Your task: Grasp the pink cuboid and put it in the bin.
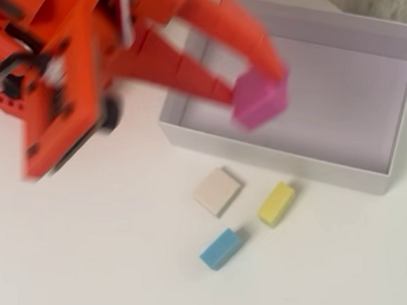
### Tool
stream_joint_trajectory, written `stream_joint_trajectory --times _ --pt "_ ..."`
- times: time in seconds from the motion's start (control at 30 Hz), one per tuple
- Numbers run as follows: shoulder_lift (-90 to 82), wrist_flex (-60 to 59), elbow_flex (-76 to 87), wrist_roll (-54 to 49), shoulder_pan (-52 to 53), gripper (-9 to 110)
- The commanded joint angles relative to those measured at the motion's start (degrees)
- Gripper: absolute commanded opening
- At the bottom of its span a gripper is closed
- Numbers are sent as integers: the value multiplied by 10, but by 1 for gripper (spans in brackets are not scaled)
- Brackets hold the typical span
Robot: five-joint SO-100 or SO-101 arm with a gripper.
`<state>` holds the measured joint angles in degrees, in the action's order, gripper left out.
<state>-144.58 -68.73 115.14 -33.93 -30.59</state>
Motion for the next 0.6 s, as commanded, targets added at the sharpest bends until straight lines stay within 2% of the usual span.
stream_joint_trajectory --times 0.0,0.17,0.33,0.5,0.57 --pt "-18 54 62 0 -55 -8" --pt "-60 123 261 -4 -76 -8" --pt "-125 134 418 -3 -73 -5" --pt "-136 112 432 3 -86 27" --pt "-148 134 432 0 -83 29"
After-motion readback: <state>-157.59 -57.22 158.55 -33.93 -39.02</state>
